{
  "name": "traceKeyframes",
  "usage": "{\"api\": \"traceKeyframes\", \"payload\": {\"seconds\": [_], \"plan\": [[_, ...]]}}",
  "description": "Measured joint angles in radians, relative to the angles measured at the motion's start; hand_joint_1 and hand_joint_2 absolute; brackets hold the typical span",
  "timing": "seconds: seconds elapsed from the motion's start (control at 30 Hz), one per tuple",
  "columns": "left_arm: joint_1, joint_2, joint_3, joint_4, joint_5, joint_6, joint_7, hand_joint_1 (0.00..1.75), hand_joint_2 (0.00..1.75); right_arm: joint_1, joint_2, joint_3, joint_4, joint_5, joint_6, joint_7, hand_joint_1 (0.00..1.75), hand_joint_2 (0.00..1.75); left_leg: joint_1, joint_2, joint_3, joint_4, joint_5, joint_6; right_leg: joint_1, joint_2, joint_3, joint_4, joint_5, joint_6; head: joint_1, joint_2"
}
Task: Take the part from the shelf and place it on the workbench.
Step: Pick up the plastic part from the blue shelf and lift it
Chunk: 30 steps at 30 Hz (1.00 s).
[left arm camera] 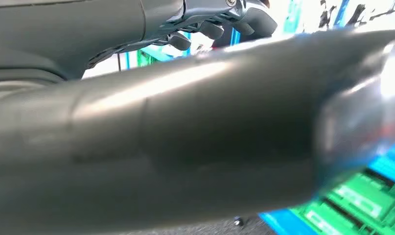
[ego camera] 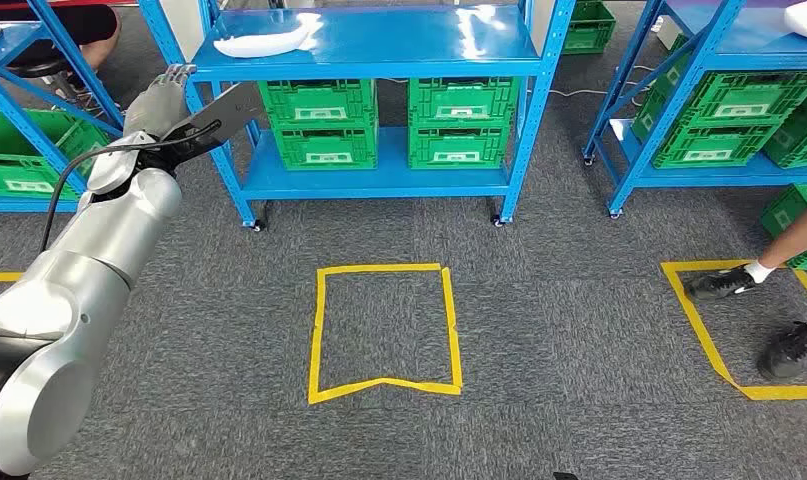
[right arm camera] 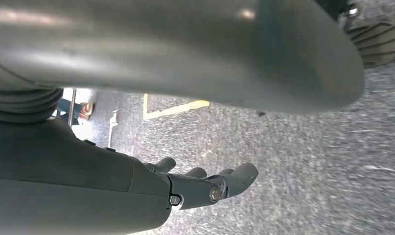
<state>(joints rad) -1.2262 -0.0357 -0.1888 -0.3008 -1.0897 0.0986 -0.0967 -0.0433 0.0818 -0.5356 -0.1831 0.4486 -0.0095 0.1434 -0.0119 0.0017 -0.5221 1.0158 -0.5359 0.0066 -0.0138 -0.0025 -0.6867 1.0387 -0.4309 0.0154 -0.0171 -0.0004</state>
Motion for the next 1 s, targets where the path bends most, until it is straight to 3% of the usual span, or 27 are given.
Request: {"api": "traceKeyframes", "payload": {"seconds": [0.1, 0.17, 0.23, 0.3, 0.33, 0.37, 0.4, 0.47, 0.53, 0.67, 0.83, 0.87, 0.93, 0.97, 1.0], "plan": [[0.002, 0.0, 0.0, -0.001, 0.0, -0.001, 0.0, 0.0, 0.0, 0.002, 0.0, 0.0, 0.0, 0.0, 0.0, 0.0, 0.0, 0.0, -0.002, -0.001, 0.006, -0.002, -0.007, -0.01, -0.002, 0.001, 0.008, 0.004, 0.004, -0.017, -0.001, 0.0], [0.001, -0.001, 0.0, -0.004, -0.001, -0.002, 0.0, 0.0, 0.0, 0.003, 0.0, 0.0, 0.0, 0.0, -0.001, 0.0, 0.0, 0.0, 0.0, -0.002, -0.003, 0.032, -0.009, -0.02, -0.004, 0.003, 0.021, 0.001, 0.001, -0.03, -0.003, 0.0], [-0.002, 0.0, 0.0, -0.004, -0.002, -0.002, 0.001, 0.0, 0.0, 0.001, 0.0, 0.0, 0.0, 0.0, -0.003, -0.001, 0.0, 0.0, 0.004, -0.002, -0.065, 0.135, -0.027, -0.03, -0.007, 0.006, 0.038, -0.002, -0.01, -0.039, -0.004, 0.0], [0.002, 0.0, 0.0, -0.002, -0.002, -0.004, 0.002, 0.0, 0.0, 0.001, 0.0, 0.0, 0.0, 0.0, -0.005, -0.001, 0.0, 0.0, 0.009, -0.002, -0.15, 0.257, -0.072, -0.036, -0.008, 0.009, 0.055, -0.003, -0.026, -0.041, -0.005, 0.0], [0.005, 0.0, -0.001, -0.001, -0.003, -0.004, 0.003, 0.0, 0.0, 0.002, 0.0, 0.0, 0.0, 0.0, -0.005, -0.001, 0.0, 0.0, 0.011, -0.002, -0.181, 0.288, -0.084, -0.037, -0.008, 0.01, 0.066, -0.003, -0.034, -0.041, -0.005, 0.0], [0.008, 0.0, -0.001, 0.001, -0.004, -0.004, 0.004, 0.0, 0.0, 0.003, 0.0, 0.0, 0.0, 0.0, -0.006, -0.001, 0.0, 0.0, 0.012, -0.002, -0.197, 0.285, -0.075, -0.037, -0.008, 0.011, 0.078, -0.003, -0.043, -0.04, -0.005, 0.0], [0.009, 0.0, -0.001, 0.001, -0.005, -0.004, 0.005, 0.0, 0.0, 0.004, 0.0, 0.0, 0.0, 0.001, -0.006, -0.001, 0.0, 0.0, 0.013, -0.002, -0.194, 0.246, -0.041, -0.035, -0.007, 0.012, 0.092, -0.003, -0.053, -0.038, -0.005, 0.0], [0.007, 0.002, -0.001, 0.002, -0.007, -0.004, 0.008, 0.0, 0.0, 0.003, 0.0, 0.0, 0.0, 0.001, -0.006, -0.002, 0.0, 0.0, 0.011, -0.002, -0.161, 0.113, 0.059, -0.027, -0.007, 0.013, 0.118, -0.003, -0.071, -0.033, -0.005, 0.0], [0.005, 0.004, -0.001, 0.003, -0.007, -0.004, 0.01, 0.0, 0.0, 0.001, 0.0, 0.0, 0.001, 0.001, -0.006, -0.003, 0.0, 0.0, 0.005, -0.002, -0.133, 0.025, 0.101, -0.018, -0.006, 0.014, 0.133, -0.007, -0.086, -0.022, -0.005, 0.0], [0.003, 0.005, -0.004, -0.001, -0.008, -0.003, 0.011, 0.0, 0.0, 0.001, 0.0, -0.001, 0.001, 0.001, -0.006, -0.003, 0.0, 0.0, 0.006, -0.004, -0.101, -0.004, 0.105, 0.005, -0.005, 0.013, 0.146, 0.004, -0.086, 0.001, -0.006, 0.0], [0.001, 0.005, -0.006, -0.003, -0.008, -0.003, 0.011, 0.0, 0.0, 0.0, 0.0, -0.001, 0.001, 0.002, -0.006, -0.003, 0.0, 0.0, 0.008, -0.004, -0.086, -0.009, 0.103, 0.012, -0.005, 0.01, 0.134, 0.031, -0.093, 0.005, -0.005, 0.0], [-0.002, 0.004, -0.006, -0.003, -0.008, -0.003, 0.011, 0.0, 0.0, -0.001, 0.001, -0.001, 0.001, 0.002, -0.006, -0.003, 0.0, 0.0, 0.008, -0.004, -0.083, -0.009, 0.1, 0.015, -0.005, 0.009, 0.112, 0.068, -0.099, 0.006, -0.005, 0.0], [0.001, 0.002, -0.008, -0.003, -0.009, -0.002, 0.01, 0.0, 0.0, -0.002, 0.001, -0.001, 0.001, 0.002, -0.007, -0.002, 0.0, 0.0, 0.005, -0.006, -0.065, -0.008, 0.08, 0.023, -0.003, 0.007, 0.013, 0.189, -0.132, 0.011, -0.004, 0.0], [0.005, 0.0, -0.008, -0.003, -0.01, -0.002, 0.011, 0.0, 0.0, -0.002, 0.001, -0.001, 0.001, 0.002, -0.007, -0.001, 0.0, 0.0, 0.003, -0.008, -0.053, -0.005, 0.067, 0.024, -0.002, 0.007, -0.019, 0.2, -0.125, 0.01, -0.004, 0.0], [0.008, -0.002, -0.009, -0.003, -0.01, -0.003, 0.011, 0.0, 0.0, -0.001, 0.001, -0.001, 0.001, 0.002, -0.008, 0.0, 0.0, 0.0, 0.001, -0.009, -0.04, -0.002, 0.052, 0.023, -0.001, 0.006, -0.033, 0.172, -0.096, 0.008, -0.004, 0.0]]}}
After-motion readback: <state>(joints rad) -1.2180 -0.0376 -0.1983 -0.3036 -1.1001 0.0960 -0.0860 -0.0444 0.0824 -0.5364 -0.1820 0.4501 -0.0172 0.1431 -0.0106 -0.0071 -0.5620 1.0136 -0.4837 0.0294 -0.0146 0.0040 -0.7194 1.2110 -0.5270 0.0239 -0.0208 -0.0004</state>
